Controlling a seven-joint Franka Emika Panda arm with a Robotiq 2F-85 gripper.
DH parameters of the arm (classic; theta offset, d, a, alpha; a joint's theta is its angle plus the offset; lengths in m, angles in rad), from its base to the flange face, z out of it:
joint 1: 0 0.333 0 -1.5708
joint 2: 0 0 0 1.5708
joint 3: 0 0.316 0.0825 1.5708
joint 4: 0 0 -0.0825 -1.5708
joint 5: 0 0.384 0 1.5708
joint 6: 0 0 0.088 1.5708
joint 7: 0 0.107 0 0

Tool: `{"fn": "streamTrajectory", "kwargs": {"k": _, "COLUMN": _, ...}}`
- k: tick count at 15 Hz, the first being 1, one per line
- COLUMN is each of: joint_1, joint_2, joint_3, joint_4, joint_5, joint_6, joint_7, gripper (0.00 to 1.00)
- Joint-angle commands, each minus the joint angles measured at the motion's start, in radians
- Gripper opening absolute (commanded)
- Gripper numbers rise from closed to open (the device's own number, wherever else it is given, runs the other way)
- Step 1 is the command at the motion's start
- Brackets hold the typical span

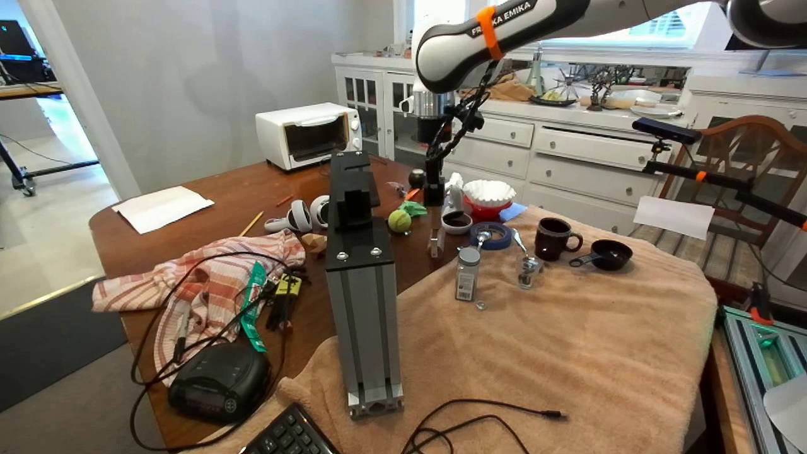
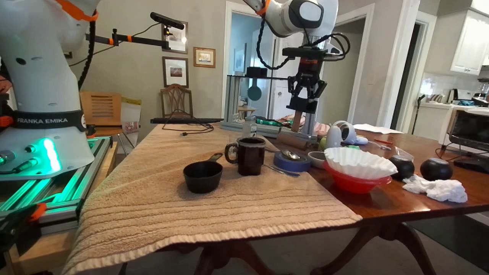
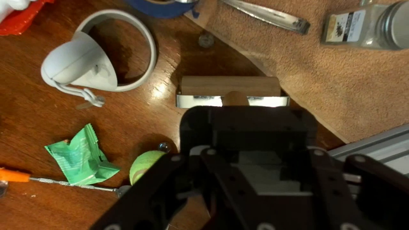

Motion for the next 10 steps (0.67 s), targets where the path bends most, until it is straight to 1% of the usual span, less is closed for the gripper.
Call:
{"fn": "streamTrajectory", "kwargs": {"k": 1, "joint_1": -0.017, "joint_2": -0.161, "joint_3": -0.001, "joint_4": -0.182, "joint_5": -0.002, "joint_6": 0.060, "joint_7": -0.076, "gripper": 0.22}}
{"fn": "streamTrajectory", "kwargs": {"k": 3, "joint_1": -0.018, "joint_2": -0.224, "joint_3": 0.001, "joint_4": -0.225, "joint_5": 0.005, "joint_6": 0.083, "joint_7": -0.120, "gripper": 0.22}}
{"fn": "streamTrajectory", "kwargs": {"k": 6, "joint_1": -0.002, "joint_2": -0.300, "joint_3": 0.006, "joint_4": -0.257, "joint_5": 0.003, "joint_6": 0.134, "joint_7": -0.198, "gripper": 0.22}}
{"fn": "streamTrajectory", "kwargs": {"k": 8, "joint_1": 0.011, "joint_2": -0.344, "joint_3": 0.012, "joint_4": -0.268, "joint_5": 0.006, "joint_6": 0.167, "joint_7": -0.262, "gripper": 0.22}}
{"fn": "streamTrajectory", "kwargs": {"k": 10, "joint_1": 0.021, "joint_2": -0.379, "joint_3": 0.026, "joint_4": -0.273, "joint_5": 0.026, "joint_6": 0.187, "joint_7": -0.353, "gripper": 0.22}}
